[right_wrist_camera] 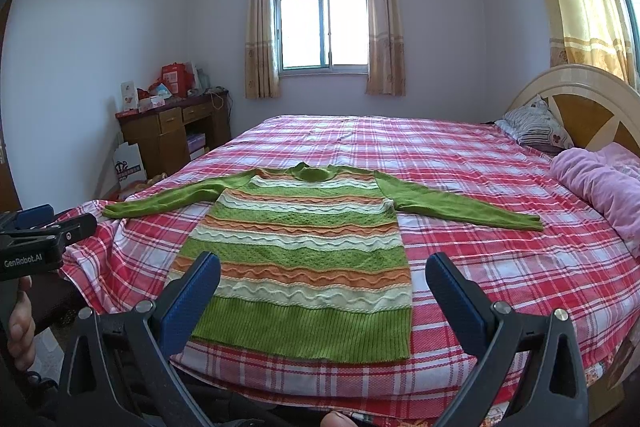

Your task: Fold small clothes

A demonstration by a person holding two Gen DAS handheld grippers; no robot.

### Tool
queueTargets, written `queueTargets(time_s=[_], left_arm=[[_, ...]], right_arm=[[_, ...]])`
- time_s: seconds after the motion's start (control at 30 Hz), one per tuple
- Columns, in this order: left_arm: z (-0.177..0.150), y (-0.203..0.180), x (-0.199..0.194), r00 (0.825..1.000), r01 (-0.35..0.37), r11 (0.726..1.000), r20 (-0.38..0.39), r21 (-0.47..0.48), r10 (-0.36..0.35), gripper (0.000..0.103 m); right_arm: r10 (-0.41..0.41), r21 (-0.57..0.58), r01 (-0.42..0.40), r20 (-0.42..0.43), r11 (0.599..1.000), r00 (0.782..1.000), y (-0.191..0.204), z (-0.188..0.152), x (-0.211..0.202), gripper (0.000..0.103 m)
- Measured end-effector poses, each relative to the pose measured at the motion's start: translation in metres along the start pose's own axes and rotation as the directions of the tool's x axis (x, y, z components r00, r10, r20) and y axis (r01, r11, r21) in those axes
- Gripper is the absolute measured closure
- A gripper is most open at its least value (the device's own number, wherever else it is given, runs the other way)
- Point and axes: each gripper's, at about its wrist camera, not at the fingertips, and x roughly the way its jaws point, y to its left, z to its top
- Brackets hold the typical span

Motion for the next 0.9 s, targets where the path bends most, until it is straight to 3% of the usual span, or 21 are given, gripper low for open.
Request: queueTargets(time_s=[0.6, 0.8, 0.83, 0.9], left_arm=[[-0.007, 0.003, 0.005, 1.0, -0.001, 1.0, -0.012, 0.004, 0.001, 0.0], [-0.009, 0.001, 0.018, 1.0, -0.012, 1.0, -0.028, 0.026, 0.013, 0.0], [-0.008, 0.001, 0.02, 1.0, -0.008, 0.999, -0.029, 0.032, 0.009, 0.0], [-0.006, 0.0, 0.027, 0.999, -0.01, 0.999, -0.032, 0.047, 0.011, 0.0]], right_arm=[[0.0, -0.002, 0.0, 0.0, 1.0, 1.0, -0.001, -0.001, 0.003, 0.001], [0.04, 0.048, -0.044, 0.08, 0.998, 0.996, -0.009, -0.005, 0.008, 0.001], [0.079, 0.092, -0.089, 0.109, 0.992, 0.991, -0.014, -0.009, 0.012, 0.001], [0.098, 0.121, -0.101, 0.027, 0.987, 0.995, -0.019, -0.011, 0.029, 0.001]])
